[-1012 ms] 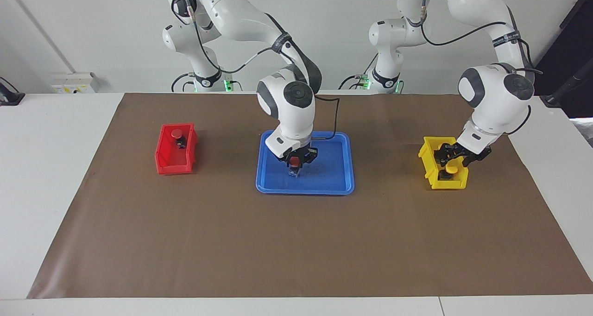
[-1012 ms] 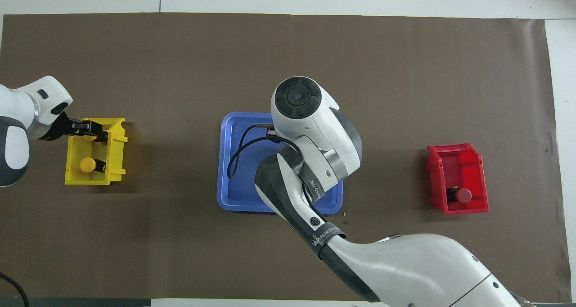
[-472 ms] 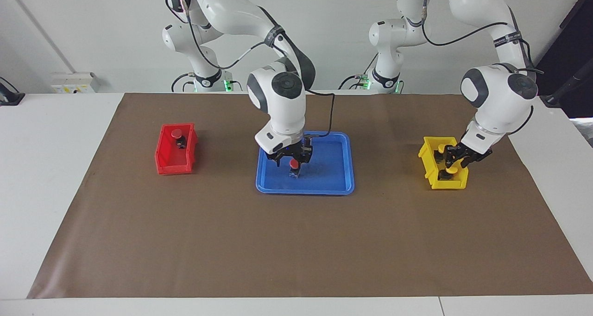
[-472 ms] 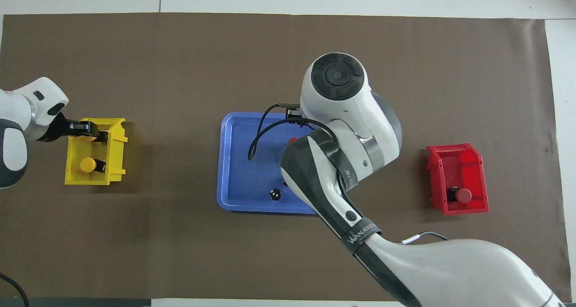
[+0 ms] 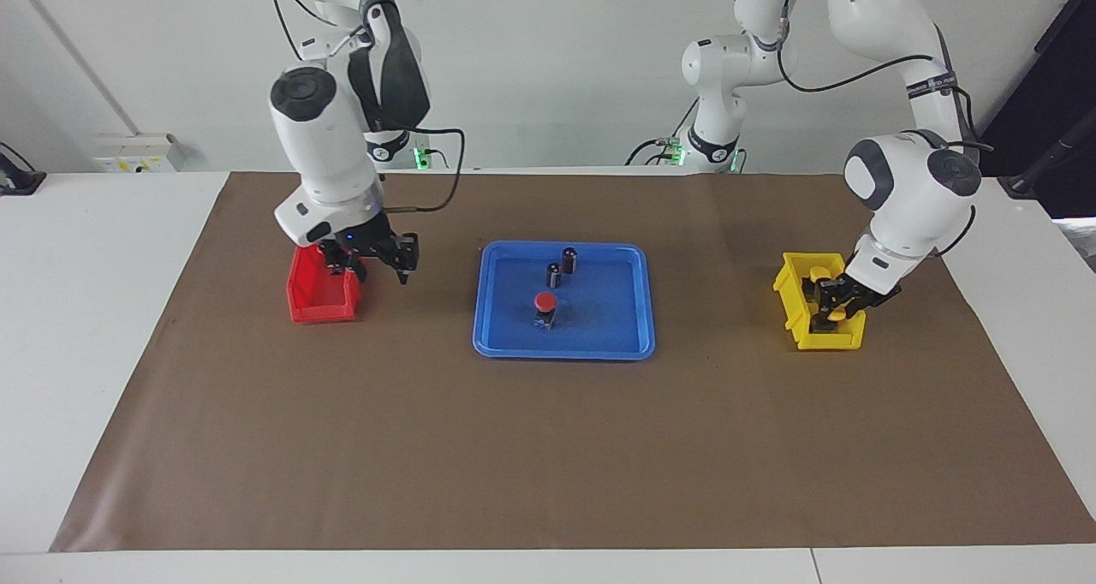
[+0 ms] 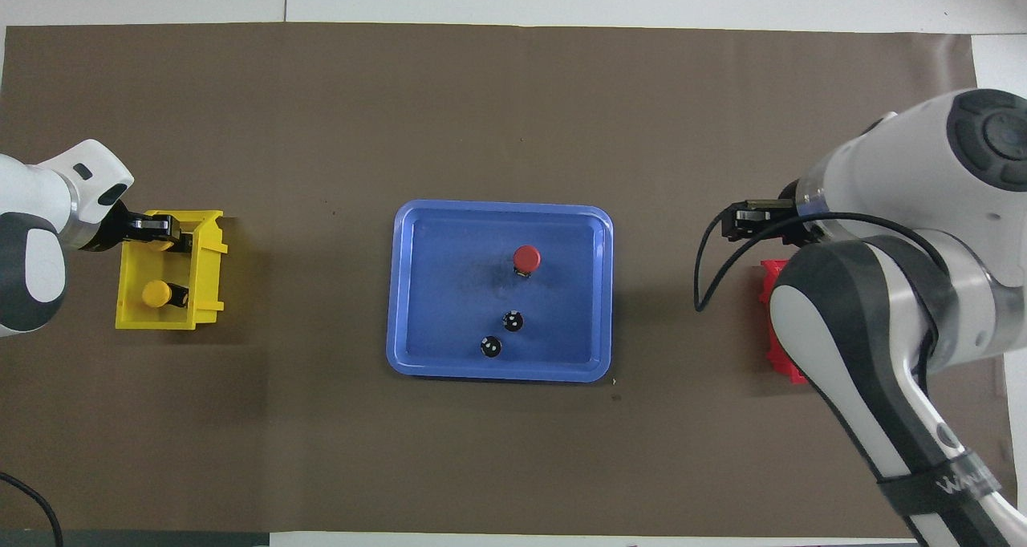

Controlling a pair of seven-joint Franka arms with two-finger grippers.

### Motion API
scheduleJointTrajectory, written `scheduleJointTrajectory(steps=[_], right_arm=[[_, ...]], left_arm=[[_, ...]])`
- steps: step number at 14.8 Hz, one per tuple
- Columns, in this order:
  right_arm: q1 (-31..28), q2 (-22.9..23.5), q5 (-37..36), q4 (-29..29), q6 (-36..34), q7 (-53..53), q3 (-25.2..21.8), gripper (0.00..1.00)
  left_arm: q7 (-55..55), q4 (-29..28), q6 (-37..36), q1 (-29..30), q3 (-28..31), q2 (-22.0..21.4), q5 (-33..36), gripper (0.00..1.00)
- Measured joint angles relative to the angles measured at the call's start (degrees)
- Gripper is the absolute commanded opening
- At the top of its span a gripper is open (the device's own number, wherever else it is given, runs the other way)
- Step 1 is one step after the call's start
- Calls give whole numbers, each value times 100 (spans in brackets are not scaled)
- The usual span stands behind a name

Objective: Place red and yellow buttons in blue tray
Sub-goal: 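Lift a yellow button with the left gripper while the right gripper returns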

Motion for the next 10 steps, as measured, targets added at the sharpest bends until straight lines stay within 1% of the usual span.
scheduleJointTrajectory(steps=[2,3,4,6,7,8,10], right_arm=[[-321,-433,0,-679,129,-468,7,68],[-464,-561,0,-932,225,-716,10,68],[-595,-653,0,-1155,319,-972,12,68],[-870,-774,0,-1497,469,-1418,19,68],[-1039,-825,0,-1629,507,-1630,20,68],[-1189,-877,4,-1748,525,-1798,18,68],[-1324,-978,8,-1970,582,-1944,16,68]], left_arm=[[-35,112,-65,-9,-19,0,-7,2],[-64,297,-300,-37,-30,-8,-13,2],[-150,593,-684,-103,-36,-29,-19,2],[-546,1371,-1578,-363,-50,-137,-21,2],[-888,1711,-1949,-559,-63,-220,-22,2],[-1332,1920,-2186,-819,-81,-298,-24,2],[-2356,1979,-2270,-1548,-124,-374,-28,2]])
